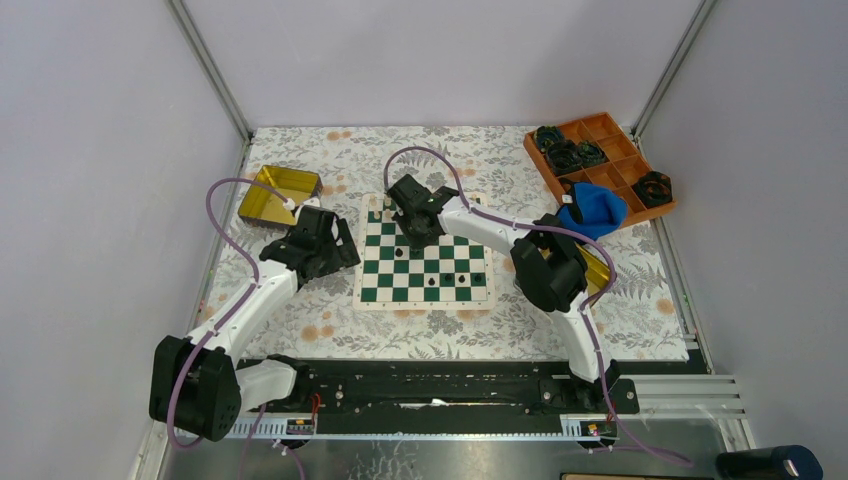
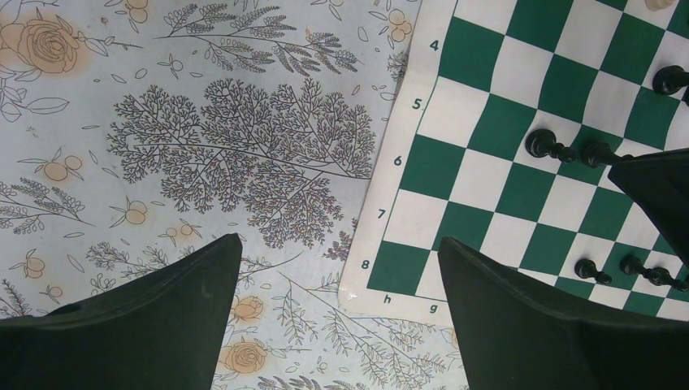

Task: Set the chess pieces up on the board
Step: Pick up the chess piece from the chessboard, then place the chess piece on the chessboard.

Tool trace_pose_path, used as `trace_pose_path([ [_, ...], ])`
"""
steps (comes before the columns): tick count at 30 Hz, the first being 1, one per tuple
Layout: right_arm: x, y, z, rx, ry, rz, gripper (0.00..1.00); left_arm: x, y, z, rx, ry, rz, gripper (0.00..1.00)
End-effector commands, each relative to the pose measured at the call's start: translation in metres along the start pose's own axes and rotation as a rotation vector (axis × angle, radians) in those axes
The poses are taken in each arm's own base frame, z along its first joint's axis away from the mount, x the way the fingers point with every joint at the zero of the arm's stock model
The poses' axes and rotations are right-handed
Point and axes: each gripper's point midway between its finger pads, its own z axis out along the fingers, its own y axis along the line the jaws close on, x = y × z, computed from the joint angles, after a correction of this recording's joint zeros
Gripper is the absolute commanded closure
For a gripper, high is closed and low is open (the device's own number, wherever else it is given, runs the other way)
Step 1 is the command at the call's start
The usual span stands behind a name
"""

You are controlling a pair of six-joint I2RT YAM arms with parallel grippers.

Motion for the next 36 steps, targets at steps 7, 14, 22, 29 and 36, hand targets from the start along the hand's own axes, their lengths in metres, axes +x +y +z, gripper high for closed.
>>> trace_pose_path([
  [7,-0.018,0.003,-0.042,-0.038,-0.064,0.026,0.92,-0.011,-0.005,-0.001,0.032,-0.052,-0.006,0.01],
  [14,-0.002,0.014,-0.062,-0.047,-0.066,0.024,0.93,-0.01,-0.006,-0.001,0.036,-0.046,-0.003,0.01],
  [22,0.027,0.038,-0.069,-0.052,-0.036,-0.008,0.93,-0.008,-0.009,-0.001,0.042,-0.045,0.005,0.01],
  [29,0.049,0.058,-0.068,-0.043,-0.007,-0.044,0.93,-0.008,-0.013,-0.005,0.051,-0.059,0.015,0.01],
  [36,0.062,0.063,-0.064,-0.023,0.028,-0.059,0.94,-0.009,-0.014,-0.006,0.053,-0.062,0.02,0.01],
])
